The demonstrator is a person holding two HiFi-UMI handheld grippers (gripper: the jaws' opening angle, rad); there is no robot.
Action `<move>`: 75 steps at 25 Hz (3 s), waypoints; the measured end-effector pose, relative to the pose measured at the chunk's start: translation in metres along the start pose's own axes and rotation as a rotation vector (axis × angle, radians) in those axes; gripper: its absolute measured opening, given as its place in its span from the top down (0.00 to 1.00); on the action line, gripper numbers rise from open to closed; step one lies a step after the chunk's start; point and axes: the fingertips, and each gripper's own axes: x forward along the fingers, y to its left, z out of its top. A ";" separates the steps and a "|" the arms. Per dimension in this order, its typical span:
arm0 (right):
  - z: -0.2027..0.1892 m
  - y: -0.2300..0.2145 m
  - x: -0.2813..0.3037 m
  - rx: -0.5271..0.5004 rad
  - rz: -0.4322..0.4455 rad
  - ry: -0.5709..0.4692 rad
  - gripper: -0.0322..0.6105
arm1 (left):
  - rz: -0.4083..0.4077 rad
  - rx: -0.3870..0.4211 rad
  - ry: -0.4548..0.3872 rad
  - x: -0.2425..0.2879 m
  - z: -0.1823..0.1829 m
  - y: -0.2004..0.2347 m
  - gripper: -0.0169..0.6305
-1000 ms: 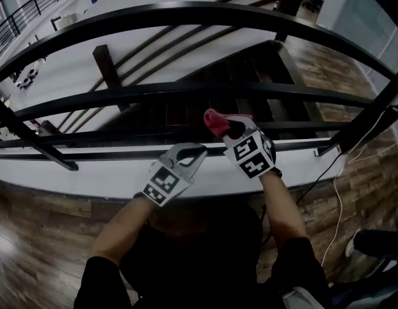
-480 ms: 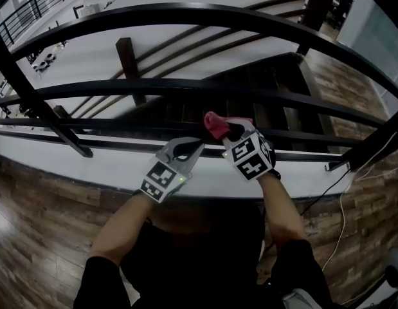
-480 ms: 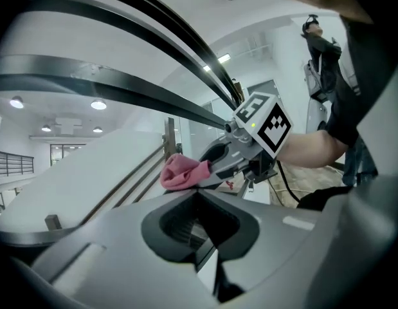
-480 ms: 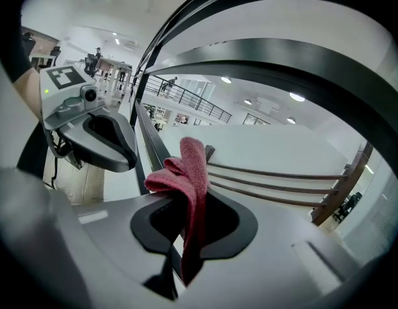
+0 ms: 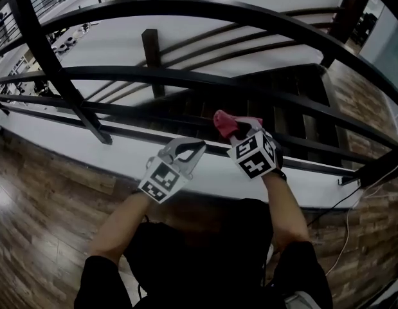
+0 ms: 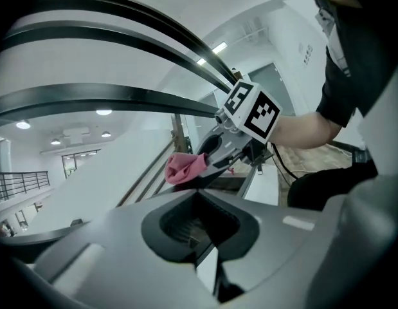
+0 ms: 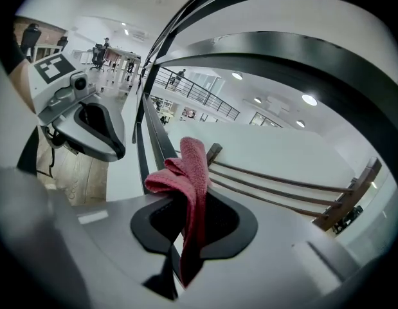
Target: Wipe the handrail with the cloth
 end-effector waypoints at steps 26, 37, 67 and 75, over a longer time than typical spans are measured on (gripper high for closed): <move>0.114 0.078 0.063 -0.059 0.049 -0.031 0.87 | 0.201 -0.236 -0.047 -0.083 -0.051 0.092 0.97; 0.164 0.118 0.090 -0.085 0.084 -0.069 0.87 | 0.287 -0.281 -0.032 -0.132 -0.076 0.128 0.97; 0.289 0.207 0.162 -0.170 0.211 -0.098 0.87 | 0.523 -0.394 -0.035 -0.236 -0.128 0.183 0.97; 0.309 0.223 0.177 -0.191 0.221 -0.107 0.87 | 0.587 -0.374 -0.100 -0.255 -0.127 0.197 0.97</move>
